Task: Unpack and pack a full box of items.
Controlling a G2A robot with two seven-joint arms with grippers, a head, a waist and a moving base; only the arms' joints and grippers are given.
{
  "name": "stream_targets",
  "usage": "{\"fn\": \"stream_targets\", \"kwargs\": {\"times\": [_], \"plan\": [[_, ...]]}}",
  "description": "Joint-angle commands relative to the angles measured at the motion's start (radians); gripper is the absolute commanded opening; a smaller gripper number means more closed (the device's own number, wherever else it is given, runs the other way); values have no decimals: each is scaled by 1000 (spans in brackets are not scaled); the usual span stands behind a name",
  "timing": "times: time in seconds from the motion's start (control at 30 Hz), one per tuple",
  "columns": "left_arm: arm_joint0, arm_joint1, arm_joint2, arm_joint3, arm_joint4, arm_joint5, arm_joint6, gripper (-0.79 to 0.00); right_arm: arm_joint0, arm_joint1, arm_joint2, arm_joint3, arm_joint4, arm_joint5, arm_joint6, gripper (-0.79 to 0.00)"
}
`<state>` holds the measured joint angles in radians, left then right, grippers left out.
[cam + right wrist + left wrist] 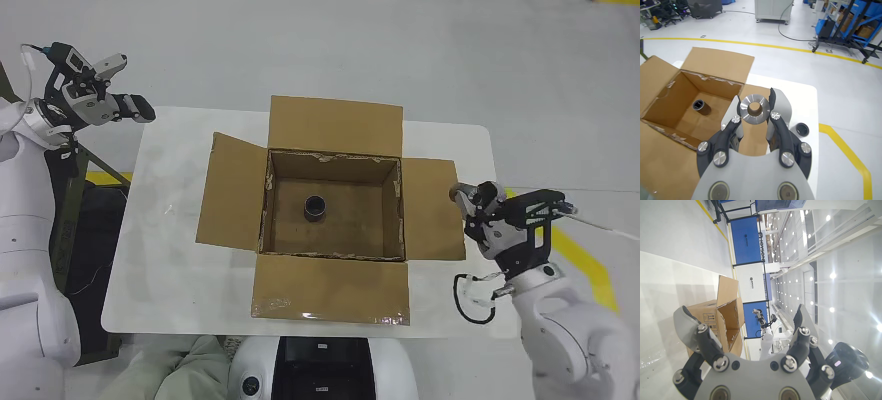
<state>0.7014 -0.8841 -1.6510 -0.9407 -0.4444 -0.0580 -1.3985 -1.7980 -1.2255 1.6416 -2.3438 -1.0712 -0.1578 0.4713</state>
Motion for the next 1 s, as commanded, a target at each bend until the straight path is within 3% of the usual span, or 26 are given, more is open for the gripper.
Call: {"fn": "stream_targets", "kwargs": {"times": [0.0, 0.47, 0.97], "plan": [[0, 0, 0, 0, 0, 0, 0, 0, 11, 1, -27, -6, -1, -20, 6, -785], [0, 0, 0, 0, 0, 0, 0, 0, 183, -6, -338, 67, -158, -38, 96, -785], [0, 0, 0, 0, 0, 0, 0, 0, 379, -41, -599, 267, -315, 92, 165, -785]]}}
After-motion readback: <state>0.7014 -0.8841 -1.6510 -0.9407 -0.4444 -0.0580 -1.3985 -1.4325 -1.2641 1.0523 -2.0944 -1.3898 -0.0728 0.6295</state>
